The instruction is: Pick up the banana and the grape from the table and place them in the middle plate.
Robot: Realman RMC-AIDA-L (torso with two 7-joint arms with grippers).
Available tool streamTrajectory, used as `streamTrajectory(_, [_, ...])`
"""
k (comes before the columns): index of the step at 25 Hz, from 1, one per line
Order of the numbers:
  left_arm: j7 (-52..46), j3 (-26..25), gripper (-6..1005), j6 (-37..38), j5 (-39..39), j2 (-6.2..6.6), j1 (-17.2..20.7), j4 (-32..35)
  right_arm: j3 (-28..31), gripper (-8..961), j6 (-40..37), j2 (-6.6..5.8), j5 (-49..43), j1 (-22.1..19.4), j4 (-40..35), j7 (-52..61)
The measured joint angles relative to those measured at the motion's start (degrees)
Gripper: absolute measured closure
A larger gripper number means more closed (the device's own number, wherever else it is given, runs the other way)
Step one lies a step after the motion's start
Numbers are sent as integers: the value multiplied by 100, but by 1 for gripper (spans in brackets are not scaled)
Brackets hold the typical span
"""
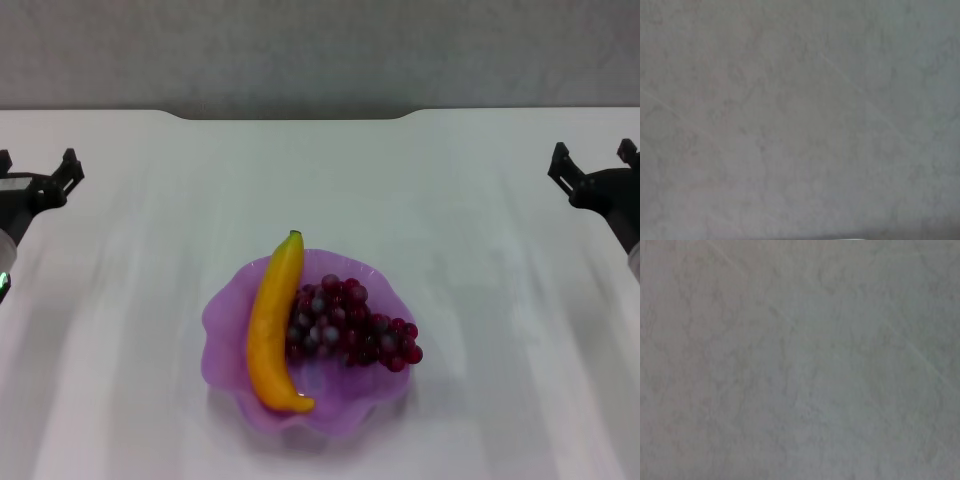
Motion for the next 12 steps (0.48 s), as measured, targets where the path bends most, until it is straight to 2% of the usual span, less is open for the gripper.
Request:
streamTrajectory(6, [104,-121,106,0,-4,-81,-93,-135,6,71,292,10,6,201,208,0])
streamTrajectory(12, [124,-126,106,-5,-4,-91,-137,-168,6,71,362,14,6,302,322,0])
